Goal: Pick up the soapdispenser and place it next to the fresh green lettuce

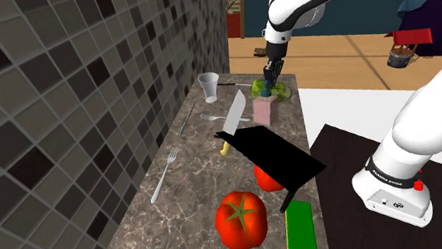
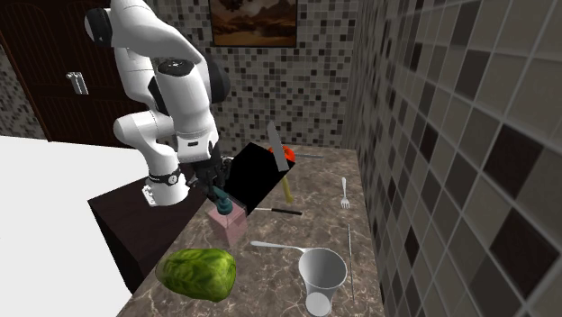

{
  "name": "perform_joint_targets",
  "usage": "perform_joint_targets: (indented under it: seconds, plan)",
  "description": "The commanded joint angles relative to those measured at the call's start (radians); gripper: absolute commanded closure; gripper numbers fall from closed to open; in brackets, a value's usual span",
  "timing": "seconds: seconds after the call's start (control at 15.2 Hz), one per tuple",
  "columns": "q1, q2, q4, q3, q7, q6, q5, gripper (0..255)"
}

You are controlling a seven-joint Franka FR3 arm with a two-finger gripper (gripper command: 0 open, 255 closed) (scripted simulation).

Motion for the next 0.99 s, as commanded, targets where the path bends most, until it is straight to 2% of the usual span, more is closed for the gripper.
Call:
perform_joint_targets:
  seconds: [0.0, 0.33, 0.4, 0.73, 0.92]
  plan:
    - [-0.001, 0.010, -0.008, -0.001, -0.002, 0.005, 0.000, 255]
    - [-0.001, 0.010, -0.008, -0.001, -0.002, 0.005, 0.000, 255]
    - [-0.001, 0.010, -0.008, -0.001, -0.003, 0.005, 0.000, 0]
    - [-0.001, 0.010, -0.008, -0.001, -0.002, 0.005, 0.000, 0]
    - [-0.008, -0.020, 0.065, -0.008, 0.004, -0.099, -0.013, 0]
